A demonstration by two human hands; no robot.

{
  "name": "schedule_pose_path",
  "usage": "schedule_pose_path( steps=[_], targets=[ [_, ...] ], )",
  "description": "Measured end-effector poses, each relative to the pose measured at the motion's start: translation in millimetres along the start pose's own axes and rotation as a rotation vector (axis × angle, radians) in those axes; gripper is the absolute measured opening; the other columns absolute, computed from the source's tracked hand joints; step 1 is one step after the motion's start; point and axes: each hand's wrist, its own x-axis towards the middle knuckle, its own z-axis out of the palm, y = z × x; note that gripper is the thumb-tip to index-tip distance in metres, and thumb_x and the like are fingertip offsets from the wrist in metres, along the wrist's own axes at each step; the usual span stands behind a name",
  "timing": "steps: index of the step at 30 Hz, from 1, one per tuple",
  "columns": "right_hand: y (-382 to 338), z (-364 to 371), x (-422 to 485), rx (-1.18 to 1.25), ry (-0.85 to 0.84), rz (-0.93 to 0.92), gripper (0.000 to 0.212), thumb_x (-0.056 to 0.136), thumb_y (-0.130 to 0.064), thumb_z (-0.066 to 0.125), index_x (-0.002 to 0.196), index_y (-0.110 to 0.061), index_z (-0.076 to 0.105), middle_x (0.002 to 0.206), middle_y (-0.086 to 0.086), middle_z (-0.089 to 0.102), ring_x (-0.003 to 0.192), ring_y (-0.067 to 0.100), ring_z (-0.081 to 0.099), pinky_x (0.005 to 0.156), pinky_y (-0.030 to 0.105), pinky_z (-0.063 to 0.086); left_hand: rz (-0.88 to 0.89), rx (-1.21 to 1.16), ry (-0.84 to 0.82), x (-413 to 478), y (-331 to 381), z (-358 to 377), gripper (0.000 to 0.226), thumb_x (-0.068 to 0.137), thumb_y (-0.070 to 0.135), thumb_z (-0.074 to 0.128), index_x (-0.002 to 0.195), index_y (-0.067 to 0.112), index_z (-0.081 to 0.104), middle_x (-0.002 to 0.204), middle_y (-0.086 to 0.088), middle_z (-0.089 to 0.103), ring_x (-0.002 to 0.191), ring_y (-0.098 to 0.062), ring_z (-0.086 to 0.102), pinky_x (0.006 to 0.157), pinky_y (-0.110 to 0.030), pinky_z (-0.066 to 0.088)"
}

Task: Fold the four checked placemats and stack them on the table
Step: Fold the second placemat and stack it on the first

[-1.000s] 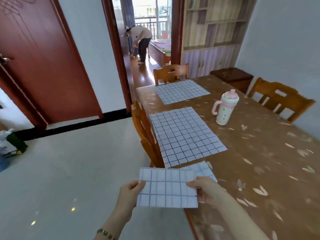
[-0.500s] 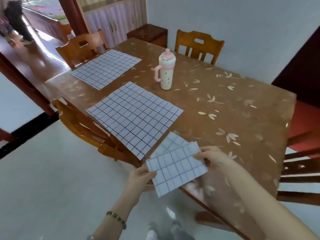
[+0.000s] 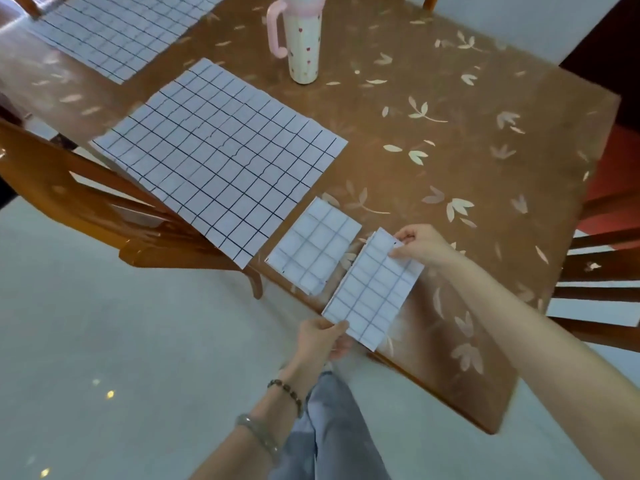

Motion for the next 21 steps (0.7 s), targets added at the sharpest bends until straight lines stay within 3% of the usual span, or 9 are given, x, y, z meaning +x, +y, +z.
schedule_pose_path(
  steps=[4, 8, 14, 18, 21],
  targets=[
    [10.6, 16.9, 19.9, -0.052, 0.048, -0.041, 0.018, 0.073, -0.002, 0.072, 0.09, -0.004, 0.067, 0.078, 0.004, 0.058, 0.075, 0.018, 0.053, 0.062, 0.027, 0.04, -0.011, -0.006, 0.071, 10.8, -2.2, 4.4, 0.024, 0.084, 0.019, 0.074, 0.069, 0.001, 0.068, 0.072, -0.016, 0.072, 0.06, -0.023, 0.065, 0.073, -0.043, 0.058],
    [13.4, 24.7, 26.1, -0.096, 0.096, -0.06, 0.015, 0.071, -0.007, 0.069, 0.084, -0.015, 0.064, 0.076, -0.002, 0.06, 0.073, 0.017, 0.055, 0.06, 0.027, 0.04, 0.019, 0.082, 0.11, 11.2, -1.6, 5.2, 0.024, 0.086, 0.027, 0.07, 0.073, 0.006, 0.07, 0.072, -0.009, 0.073, 0.051, -0.013, 0.058, 0.055, -0.024, 0.051],
    [12.1, 31.4, 24.4, -0.147, 0.167, -0.127, 0.019, 0.073, -0.007, 0.068, 0.092, -0.011, 0.067, 0.082, 0.002, 0.062, 0.074, 0.017, 0.053, 0.056, 0.024, 0.037, 0.099, 0.155, 0.203, 14.8, -3.9, 1.1, 0.023, 0.086, 0.034, 0.069, 0.078, 0.013, 0.071, 0.071, 0.0, 0.073, 0.045, -0.007, 0.052, 0.047, -0.017, 0.045],
    [12.8, 33.0, 25.3, -0.171, 0.182, -0.137, 0.027, 0.072, -0.009, 0.068, 0.099, -0.014, 0.067, 0.09, 0.002, 0.062, 0.087, 0.02, 0.058, 0.07, 0.029, 0.043, 0.161, 0.294, 0.221, 14.0, -1.3, 1.5, 0.032, 0.085, 0.04, 0.068, 0.068, 0.013, 0.071, 0.065, 0.0, 0.071, 0.05, -0.009, 0.056, 0.05, -0.019, 0.046],
    [15.2, 34.6, 15.0, -0.219, 0.33, -0.204, 0.036, 0.077, -0.016, 0.067, 0.112, -0.013, 0.062, 0.109, 0.006, 0.052, 0.105, 0.023, 0.049, 0.088, 0.03, 0.039, 0.268, 0.5, 0.294, 14.1, -2.5, -0.5, 0.043, 0.084, 0.049, 0.065, 0.063, 0.012, 0.059, 0.056, 0.001, 0.059, 0.051, -0.011, 0.049, 0.051, -0.021, 0.041]
  ],
)
